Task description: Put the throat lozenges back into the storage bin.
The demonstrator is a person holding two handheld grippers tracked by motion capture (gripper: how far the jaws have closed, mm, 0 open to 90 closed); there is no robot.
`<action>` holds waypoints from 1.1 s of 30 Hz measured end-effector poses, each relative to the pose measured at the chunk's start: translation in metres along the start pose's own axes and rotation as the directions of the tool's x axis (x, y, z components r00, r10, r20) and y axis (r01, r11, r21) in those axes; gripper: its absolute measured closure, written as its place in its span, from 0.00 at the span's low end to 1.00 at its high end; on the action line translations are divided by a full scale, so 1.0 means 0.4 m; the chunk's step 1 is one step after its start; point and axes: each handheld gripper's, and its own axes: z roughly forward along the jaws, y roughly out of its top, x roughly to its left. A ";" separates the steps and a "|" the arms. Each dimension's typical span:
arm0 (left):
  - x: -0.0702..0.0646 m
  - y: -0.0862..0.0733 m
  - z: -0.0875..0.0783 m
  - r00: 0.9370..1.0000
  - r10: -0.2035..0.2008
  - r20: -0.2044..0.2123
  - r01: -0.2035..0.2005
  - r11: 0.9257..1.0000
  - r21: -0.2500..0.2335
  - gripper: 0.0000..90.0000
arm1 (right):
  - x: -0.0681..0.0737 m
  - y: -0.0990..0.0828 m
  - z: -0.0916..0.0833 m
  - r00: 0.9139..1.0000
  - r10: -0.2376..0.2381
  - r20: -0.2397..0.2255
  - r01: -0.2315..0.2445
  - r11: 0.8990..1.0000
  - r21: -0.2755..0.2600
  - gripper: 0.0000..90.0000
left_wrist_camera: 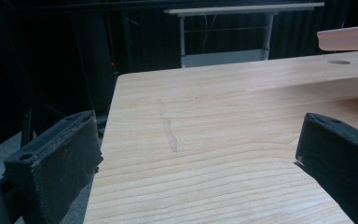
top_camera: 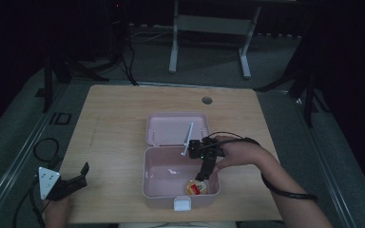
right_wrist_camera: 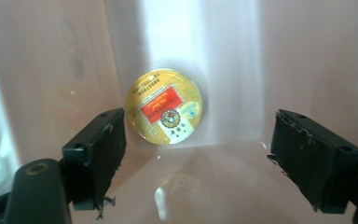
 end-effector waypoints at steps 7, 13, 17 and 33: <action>0.000 0.000 0.000 1.000 0.002 0.000 -0.002 1.000 0.000 0.00 | -0.011 -0.063 -0.083 0.998 0.030 0.050 -0.023 0.992 -0.120 0.13; 0.000 0.000 0.000 1.000 0.002 -0.002 -0.002 1.000 -0.001 0.00 | -0.033 -0.142 -0.132 0.991 0.113 0.075 -0.092 0.968 -0.234 0.13; 0.000 0.000 0.000 1.000 0.002 -0.002 -0.002 1.000 -0.001 0.00 | -0.045 -0.194 -0.137 0.980 0.158 0.117 -0.122 0.955 -0.269 0.13; 0.000 0.000 -0.001 1.000 -0.003 -0.001 0.003 1.000 -0.001 0.00 | -0.101 -0.398 -0.038 0.918 0.370 0.143 -0.300 0.883 -0.361 0.13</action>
